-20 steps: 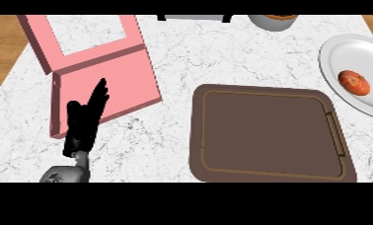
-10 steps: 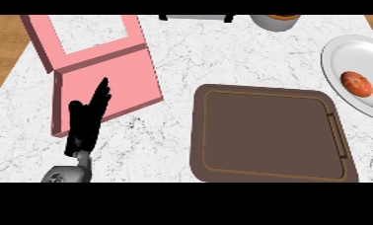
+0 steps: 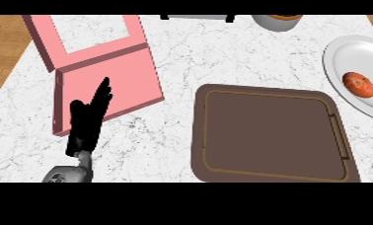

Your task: Pick the squash from the tray and place it in the plate

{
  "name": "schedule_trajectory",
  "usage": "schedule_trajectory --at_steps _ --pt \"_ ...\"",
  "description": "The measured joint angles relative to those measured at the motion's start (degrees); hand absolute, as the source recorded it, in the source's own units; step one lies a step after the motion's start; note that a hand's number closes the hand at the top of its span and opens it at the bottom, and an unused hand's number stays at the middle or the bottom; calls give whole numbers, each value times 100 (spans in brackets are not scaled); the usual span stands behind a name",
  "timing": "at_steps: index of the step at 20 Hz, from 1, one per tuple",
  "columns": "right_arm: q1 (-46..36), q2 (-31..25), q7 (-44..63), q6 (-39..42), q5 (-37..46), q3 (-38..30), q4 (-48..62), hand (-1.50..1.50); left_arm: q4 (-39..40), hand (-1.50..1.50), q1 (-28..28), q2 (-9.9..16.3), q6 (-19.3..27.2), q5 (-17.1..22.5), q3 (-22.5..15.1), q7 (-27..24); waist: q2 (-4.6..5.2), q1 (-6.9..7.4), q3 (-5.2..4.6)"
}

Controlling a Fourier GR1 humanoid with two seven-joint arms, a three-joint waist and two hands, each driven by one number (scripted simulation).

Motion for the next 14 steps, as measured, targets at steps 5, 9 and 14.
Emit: schedule_trajectory --at_steps 5,9,14 --pt "78 -62 -37 -68 -15 -3 11 -150 60 0 -7 10 -18 30 46 -49 11 -5 0" --pt "167 -195 -46 -81 -38 -23 31 -150 131 0 -65 6 14 -10 53 -70 15 -27 4" --pt "232 -273 -63 -143 -169 -153 70 -150 92 0 -31 -16 11 1 43 -109 20 2 13"
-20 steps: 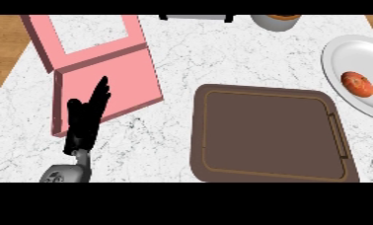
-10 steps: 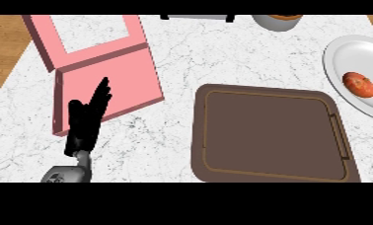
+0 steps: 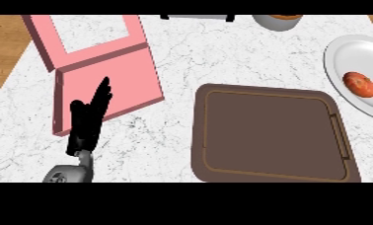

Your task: Pick the squash from the tray and place it in the plate

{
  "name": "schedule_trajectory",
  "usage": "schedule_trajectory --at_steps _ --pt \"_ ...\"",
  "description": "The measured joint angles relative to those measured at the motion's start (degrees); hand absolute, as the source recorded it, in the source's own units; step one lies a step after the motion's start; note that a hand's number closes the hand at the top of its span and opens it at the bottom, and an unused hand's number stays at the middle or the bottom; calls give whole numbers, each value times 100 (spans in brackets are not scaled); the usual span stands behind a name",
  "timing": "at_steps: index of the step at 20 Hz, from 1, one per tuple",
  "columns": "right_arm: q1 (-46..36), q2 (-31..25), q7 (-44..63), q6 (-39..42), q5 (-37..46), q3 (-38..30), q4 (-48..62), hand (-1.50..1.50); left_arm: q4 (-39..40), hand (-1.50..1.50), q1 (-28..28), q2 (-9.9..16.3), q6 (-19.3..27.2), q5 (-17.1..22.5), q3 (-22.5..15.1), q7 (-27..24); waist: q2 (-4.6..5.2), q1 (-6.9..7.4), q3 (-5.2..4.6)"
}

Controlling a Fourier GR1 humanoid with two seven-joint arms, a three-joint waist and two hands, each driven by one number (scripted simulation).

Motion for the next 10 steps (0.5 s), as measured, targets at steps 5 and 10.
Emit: schedule_trajectory --at_steps 5,10 --pt "52 -141 46 -4 -116 -118 36 -150 -26 0 -4 65 -71 47 43 22 8 7 6" --pt "147 -166 49 -141 -196 -214 68 -150 24 0 41 18 -73 52 21 -80 22 24 10"
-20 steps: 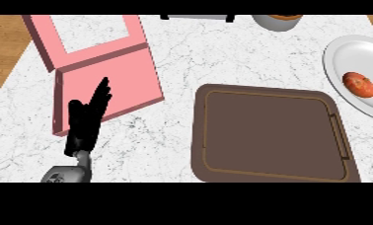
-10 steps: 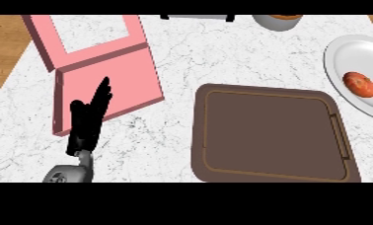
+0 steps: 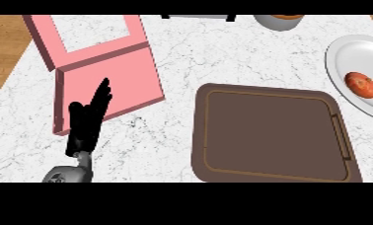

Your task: Pick the squash from the tray and place it in the plate

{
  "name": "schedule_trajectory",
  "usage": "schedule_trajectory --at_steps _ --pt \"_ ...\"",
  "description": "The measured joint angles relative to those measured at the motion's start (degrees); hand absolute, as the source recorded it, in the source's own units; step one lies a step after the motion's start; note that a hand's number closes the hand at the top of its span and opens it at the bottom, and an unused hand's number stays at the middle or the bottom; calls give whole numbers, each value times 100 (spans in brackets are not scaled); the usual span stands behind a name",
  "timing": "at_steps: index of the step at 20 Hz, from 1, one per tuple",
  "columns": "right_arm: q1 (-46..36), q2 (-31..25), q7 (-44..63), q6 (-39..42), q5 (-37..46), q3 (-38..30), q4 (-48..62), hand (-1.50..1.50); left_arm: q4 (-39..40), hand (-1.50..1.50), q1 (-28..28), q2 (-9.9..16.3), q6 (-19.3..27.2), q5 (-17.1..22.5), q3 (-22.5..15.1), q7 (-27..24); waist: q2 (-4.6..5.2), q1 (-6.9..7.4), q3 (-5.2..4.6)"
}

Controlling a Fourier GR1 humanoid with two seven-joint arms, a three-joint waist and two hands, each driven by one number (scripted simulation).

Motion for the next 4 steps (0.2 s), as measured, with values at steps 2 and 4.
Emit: schedule_trajectory --at_steps 2,4 --pt "39 -46 -2 -5 -9 -13 2 -150 -29 0 20 10 5 -11 1 -3 0 14 4" --pt "94 -53 -42 -47 -14 -23 -6 -150 -8 0 2 20 -14 11 22 -30 6 5 7"
